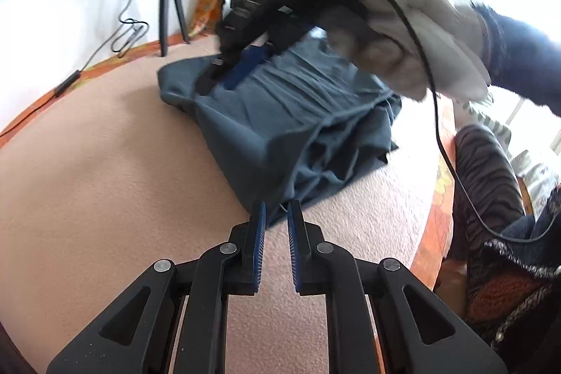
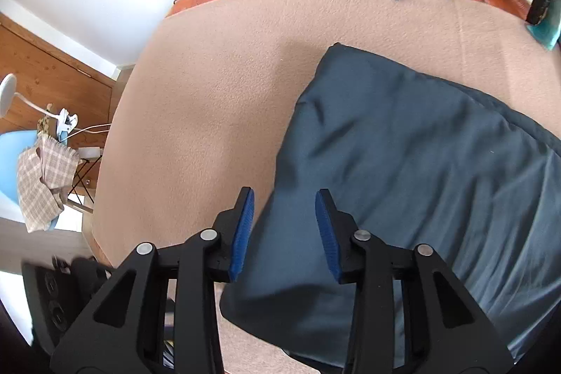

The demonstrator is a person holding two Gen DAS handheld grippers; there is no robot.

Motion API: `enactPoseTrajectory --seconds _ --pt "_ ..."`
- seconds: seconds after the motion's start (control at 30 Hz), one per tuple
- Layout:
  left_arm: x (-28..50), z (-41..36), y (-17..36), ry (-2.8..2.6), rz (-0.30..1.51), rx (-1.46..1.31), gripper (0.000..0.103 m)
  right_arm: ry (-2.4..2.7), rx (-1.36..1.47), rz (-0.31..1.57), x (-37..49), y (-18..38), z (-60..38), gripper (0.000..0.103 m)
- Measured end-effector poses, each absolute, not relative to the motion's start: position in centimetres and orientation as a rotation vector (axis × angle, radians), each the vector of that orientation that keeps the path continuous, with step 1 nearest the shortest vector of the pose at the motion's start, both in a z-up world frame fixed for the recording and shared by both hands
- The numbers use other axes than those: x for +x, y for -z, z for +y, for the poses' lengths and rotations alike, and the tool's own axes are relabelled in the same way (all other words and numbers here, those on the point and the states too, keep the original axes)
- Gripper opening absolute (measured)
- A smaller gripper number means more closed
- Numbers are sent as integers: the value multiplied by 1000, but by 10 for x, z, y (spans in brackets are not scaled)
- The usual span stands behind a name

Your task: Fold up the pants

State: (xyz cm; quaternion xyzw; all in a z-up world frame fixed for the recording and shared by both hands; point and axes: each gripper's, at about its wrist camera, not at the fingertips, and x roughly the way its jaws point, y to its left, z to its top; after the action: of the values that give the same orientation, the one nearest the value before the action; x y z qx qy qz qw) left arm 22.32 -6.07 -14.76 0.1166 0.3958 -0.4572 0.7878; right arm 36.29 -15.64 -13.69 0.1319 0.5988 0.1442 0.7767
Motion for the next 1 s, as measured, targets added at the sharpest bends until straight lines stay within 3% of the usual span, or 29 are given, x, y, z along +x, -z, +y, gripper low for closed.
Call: enactPoseTrajectory --seconds 0.17,0.23,0.27,0.33,0.4,0.43,0.53,0.6,0.77,0.83,1.0 --pt "248 -71 139 910 850 173 11 -342 203 1277 300 141 -164 39" --pt "252 -84 146 906 878 178 30 -345 178 1299 276 153 -157 39" --pt "253 -91 151 889 894 195 33 -350 174 1318 265 161 -154 39" --pt "254 -100 163 860 944 225 35 -366 184 1357 246 176 -150 39" --pt "259 -103 174 816 1005 219 38 -390 164 1335 237 169 -149 39" --pt "262 -102 179 801 1038 190 44 -413 196 1327 235 163 -152 39" --pt "272 -95 189 763 1105 86 46 -428 231 1271 238 140 -165 40" --pt "278 -89 191 743 1124 -6 46 -420 255 1239 246 126 -175 48" --pt "283 -83 196 765 1163 -183 43 -389 338 1195 285 108 -198 56" --pt "284 -85 197 774 1190 -218 18 -371 359 1204 307 108 -199 60" --pt "276 -86 188 776 1136 -245 13 -339 362 1272 364 115 -185 62"
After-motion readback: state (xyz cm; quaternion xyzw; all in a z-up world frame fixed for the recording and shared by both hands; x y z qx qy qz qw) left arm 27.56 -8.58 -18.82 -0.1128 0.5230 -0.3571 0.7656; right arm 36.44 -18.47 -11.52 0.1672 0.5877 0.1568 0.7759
